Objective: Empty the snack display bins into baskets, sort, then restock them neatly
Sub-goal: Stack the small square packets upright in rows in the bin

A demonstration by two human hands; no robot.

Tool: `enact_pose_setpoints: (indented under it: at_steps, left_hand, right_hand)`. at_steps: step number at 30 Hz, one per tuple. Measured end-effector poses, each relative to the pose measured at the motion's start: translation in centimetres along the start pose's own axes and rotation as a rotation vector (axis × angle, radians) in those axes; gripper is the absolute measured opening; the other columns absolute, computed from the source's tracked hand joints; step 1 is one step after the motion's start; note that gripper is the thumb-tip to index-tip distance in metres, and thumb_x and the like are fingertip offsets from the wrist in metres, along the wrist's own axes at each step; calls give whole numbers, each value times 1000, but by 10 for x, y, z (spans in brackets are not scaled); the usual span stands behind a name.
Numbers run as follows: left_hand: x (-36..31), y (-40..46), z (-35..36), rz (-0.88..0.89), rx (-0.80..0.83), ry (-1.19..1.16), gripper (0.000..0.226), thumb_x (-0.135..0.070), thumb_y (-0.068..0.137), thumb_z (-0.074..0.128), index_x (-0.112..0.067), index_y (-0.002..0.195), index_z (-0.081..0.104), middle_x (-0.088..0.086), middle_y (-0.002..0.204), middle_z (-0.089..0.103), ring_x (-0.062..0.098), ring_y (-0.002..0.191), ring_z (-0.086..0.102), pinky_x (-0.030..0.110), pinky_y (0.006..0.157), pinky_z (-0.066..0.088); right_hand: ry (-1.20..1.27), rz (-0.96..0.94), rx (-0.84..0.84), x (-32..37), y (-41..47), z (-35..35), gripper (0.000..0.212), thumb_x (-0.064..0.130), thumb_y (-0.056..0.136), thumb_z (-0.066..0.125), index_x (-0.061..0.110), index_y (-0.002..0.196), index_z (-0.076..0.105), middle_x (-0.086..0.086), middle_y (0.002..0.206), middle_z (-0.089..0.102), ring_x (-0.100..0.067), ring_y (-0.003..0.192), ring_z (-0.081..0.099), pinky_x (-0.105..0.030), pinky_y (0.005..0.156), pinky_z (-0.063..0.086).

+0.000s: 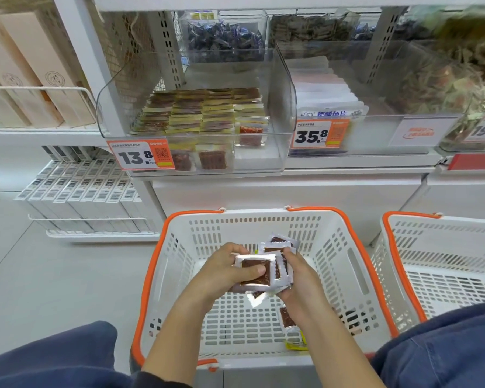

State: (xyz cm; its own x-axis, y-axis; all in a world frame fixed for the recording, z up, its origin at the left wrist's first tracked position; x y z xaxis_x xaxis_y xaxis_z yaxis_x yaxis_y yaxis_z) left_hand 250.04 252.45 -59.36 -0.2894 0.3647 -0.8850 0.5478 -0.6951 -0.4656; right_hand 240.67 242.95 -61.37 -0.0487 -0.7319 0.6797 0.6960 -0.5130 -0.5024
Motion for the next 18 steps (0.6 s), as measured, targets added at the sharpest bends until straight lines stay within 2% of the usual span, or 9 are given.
enact_pose_setpoints:
  at_steps: [3, 6, 8, 10, 12, 14, 16, 18]
  left_hand:
    - [3, 1, -8, -34, 15, 7, 35, -5, 81, 75, -16, 114, 65, 9, 110, 70, 22, 97, 70, 35, 78, 59]
    - [6, 5, -13, -9, -47, -283, 24, -10, 86, 69, -11, 110, 70, 12, 109, 71, 25, 98, 70, 33, 79, 57]
    - [10, 5, -11, 22, -200, -430, 18, -13, 87, 69, -9, 105, 71, 11, 101, 73, 23, 92, 70, 30, 74, 56]
    - [17, 3, -9, 56, -398, -346, 17, -20, 85, 73, -8, 97, 70, 11, 94, 73, 24, 85, 69, 31, 71, 55]
    - [19, 0, -6, 74, -496, -241, 30, -31, 78, 79, -8, 94, 67, 11, 89, 70, 21, 76, 65, 27, 64, 49]
    - [17, 2, -1, 61, -430, -179, 34, -32, 78, 80, -7, 94, 65, 9, 83, 67, 16, 68, 62, 20, 58, 45]
    - [12, 5, 7, 57, -288, -146, 24, -25, 83, 75, -9, 99, 66, 6, 86, 71, 10, 65, 64, 16, 55, 45]
    - [5, 5, 14, 78, -183, -91, 18, -21, 86, 72, -14, 102, 69, 2, 91, 73, 4, 69, 67, 12, 56, 46]
  right_hand:
    - [-20, -40, -104, 4, -1, -11, 22, 23, 103, 42, 23, 118, 58, 11, 90, 65, -7, 78, 62, -33, 71, 47]
    - [-58, -80, -154, 6, 0, -14, 22, 24, 104, 41, 25, 123, 52, 12, 94, 57, -5, 85, 54, -34, 79, 44]
    - [-53, -91, -173, 2, 0, -12, 26, 23, 103, 42, 22, 127, 52, 2, 104, 62, -12, 94, 58, -34, 81, 45]
    - [-32, -102, -175, -4, -3, -5, 31, 20, 103, 43, 23, 132, 52, -3, 119, 64, -19, 108, 59, -36, 85, 44]
    - [-8, -124, -171, -8, -4, 0, 33, 17, 102, 43, 24, 133, 52, -4, 124, 63, -21, 114, 58, -37, 87, 44]
    - [2, -134, -176, -9, -5, -1, 30, 18, 103, 42, 24, 129, 54, -3, 120, 64, -20, 112, 58, -37, 86, 47]
    - [-11, -119, -185, -11, -5, -3, 25, 22, 103, 41, 16, 121, 58, -7, 107, 65, -22, 104, 59, -45, 91, 49]
    - [28, -113, -165, -10, -5, -1, 33, 29, 104, 38, 7, 114, 62, -13, 98, 69, -27, 94, 63, -48, 91, 50]
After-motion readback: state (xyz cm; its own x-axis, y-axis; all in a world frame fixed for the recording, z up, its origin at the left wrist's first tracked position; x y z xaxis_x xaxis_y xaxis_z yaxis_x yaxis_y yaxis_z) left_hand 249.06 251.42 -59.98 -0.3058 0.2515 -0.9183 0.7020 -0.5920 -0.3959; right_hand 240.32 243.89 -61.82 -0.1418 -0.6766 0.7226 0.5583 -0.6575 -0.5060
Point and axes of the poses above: each hand's wrist, its own y-axis towards the middle knuckle, its own z-axis out of the palm, x = y × z, the point moved 9 cm from there along y, towards the middle knuckle
